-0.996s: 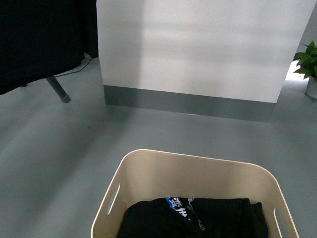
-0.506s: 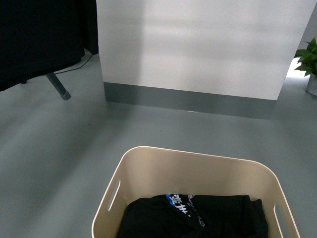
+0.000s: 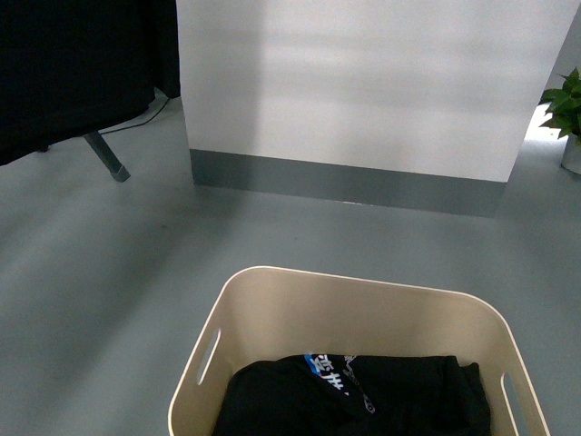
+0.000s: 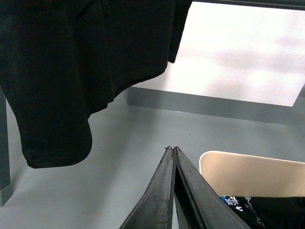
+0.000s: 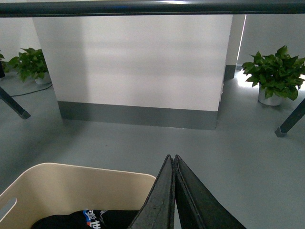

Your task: Move hamper under clothes hanger

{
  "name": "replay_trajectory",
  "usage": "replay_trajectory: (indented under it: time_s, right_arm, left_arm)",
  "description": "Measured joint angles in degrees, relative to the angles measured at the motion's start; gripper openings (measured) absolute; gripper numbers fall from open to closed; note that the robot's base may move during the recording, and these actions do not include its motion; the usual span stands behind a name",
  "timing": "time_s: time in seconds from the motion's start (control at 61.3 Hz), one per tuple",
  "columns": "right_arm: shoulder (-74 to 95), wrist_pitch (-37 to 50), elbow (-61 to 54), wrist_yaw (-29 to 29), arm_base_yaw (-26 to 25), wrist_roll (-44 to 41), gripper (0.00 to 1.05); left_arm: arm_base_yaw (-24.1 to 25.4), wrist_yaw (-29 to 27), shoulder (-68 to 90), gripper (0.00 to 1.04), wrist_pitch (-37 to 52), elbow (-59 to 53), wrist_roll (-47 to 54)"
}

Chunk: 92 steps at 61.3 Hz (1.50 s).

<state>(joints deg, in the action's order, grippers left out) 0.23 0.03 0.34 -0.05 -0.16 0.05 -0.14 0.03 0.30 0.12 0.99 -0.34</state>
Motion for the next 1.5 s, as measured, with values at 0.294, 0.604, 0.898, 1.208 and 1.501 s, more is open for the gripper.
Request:
replay_trajectory:
  time_s: [0.294,0.604,0.898,1.208,1.501]
  right_arm:
    - [0.0,0.0,0.0,0.0,0.0,0.0,0.24]
    - [0.0,0.0,0.0,0.0,0.0,0.0,0.77]
    - [0.0,0.0,0.0,0.0,0.0,0.0,0.97]
    - [0.0,0.0,0.0,0.0,0.0,0.0,0.97]
    - [0.0,0.0,0.0,0.0,0.0,0.0,0.97]
  left_arm:
    - [0.0,0.0,0.0,0.38,0.0,0.0,0.0]
    - [0.0,0.0,0.0,0.91,0.0,0.0,0.0]
    - [0.0,0.0,0.0,0.98,0.0,0.0,0.0]
    - [0.0,0.0,0.0,0.98,0.0,0.0,0.0]
    - [0.0,0.0,0.0,0.98,0.0,0.0,0.0]
